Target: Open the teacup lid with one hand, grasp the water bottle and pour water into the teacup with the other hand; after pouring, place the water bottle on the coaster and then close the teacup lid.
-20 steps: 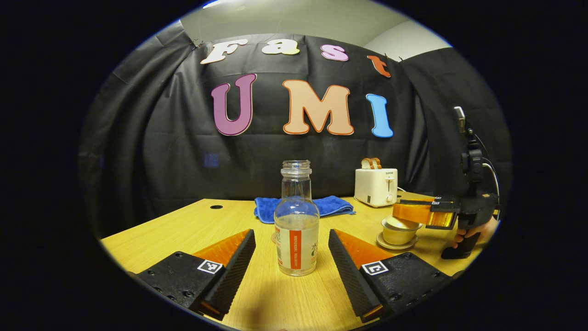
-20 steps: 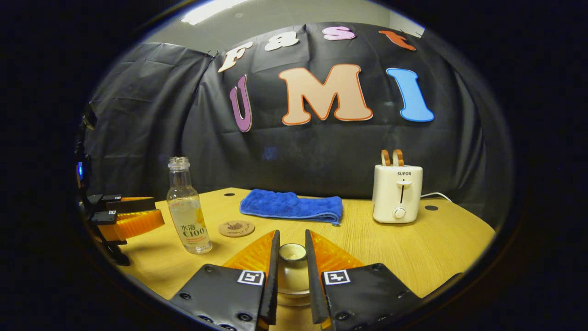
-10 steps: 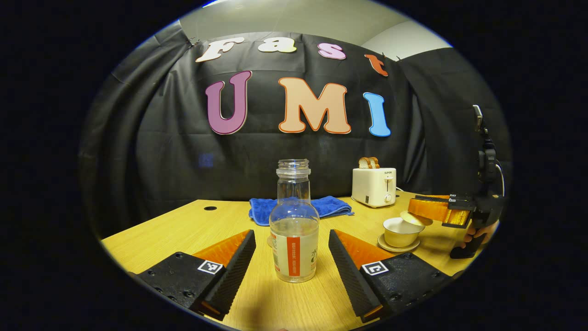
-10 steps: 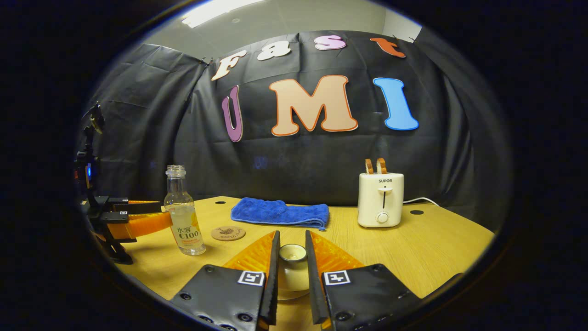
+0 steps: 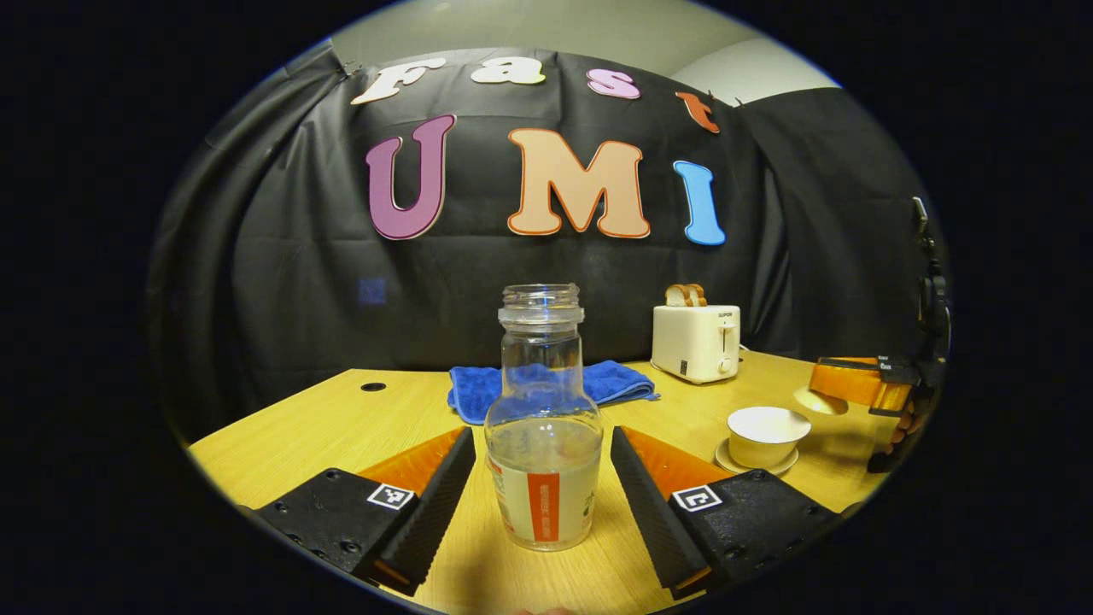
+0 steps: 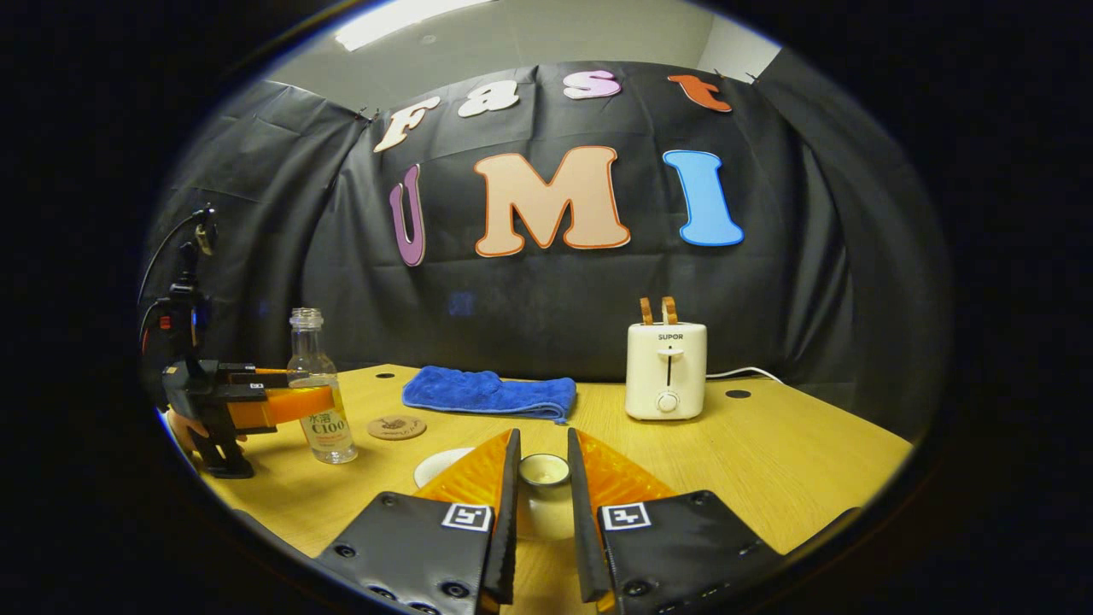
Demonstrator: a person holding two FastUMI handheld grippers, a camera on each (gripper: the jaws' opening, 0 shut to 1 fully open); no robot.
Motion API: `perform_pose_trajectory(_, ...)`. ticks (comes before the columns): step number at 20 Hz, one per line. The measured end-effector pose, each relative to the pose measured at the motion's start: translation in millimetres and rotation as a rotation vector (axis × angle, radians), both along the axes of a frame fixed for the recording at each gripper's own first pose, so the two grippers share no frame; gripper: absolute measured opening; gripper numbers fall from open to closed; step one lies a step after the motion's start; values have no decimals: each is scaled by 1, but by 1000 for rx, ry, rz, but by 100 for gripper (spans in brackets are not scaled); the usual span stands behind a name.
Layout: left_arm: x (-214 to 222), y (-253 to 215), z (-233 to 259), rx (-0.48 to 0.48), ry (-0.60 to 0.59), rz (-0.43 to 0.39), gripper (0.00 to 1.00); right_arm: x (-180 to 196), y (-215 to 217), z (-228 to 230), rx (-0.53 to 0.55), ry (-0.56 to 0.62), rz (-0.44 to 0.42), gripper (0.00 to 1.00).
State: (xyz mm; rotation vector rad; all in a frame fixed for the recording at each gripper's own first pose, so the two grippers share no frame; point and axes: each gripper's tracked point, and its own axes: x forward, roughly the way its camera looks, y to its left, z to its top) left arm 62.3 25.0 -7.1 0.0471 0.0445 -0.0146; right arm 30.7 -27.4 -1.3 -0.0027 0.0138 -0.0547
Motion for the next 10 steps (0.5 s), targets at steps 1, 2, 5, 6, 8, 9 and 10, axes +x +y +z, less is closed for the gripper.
perform_pose_trajectory(1, 3, -1, -2, 2, 15, -7, 91, -1, -2, 0, -1, 0, -4, 32)
perform_pose_trajectory(2, 5, -2, -6, 4, 35, -14, 94, -2, -5, 0, 0, 0, -8, 33)
perform_pose_trajectory(5, 11, -3, -12, 14, 79, -22, 92, -3, -12, 0, 0, 1, -14, 32)
perform_pose_trajectory(6, 13, -2, -15, 16, 94, -20, 82, -4, -14, 0, -1, 1, -17, 32)
perform_pose_trajectory(8, 14, -3, -17, 19, 109, -29, 75, -4, -18, 0, 0, 2, -22, 32)
perform_pose_trajectory(9, 14, -4, -18, 19, 113, -31, 74, -5, -18, 0, 0, 1, -20, 32)
perform_pose_trajectory(10, 14, -4, -17, 21, 111, -33, 73, -5, -18, 1, 0, 2, -19, 33)
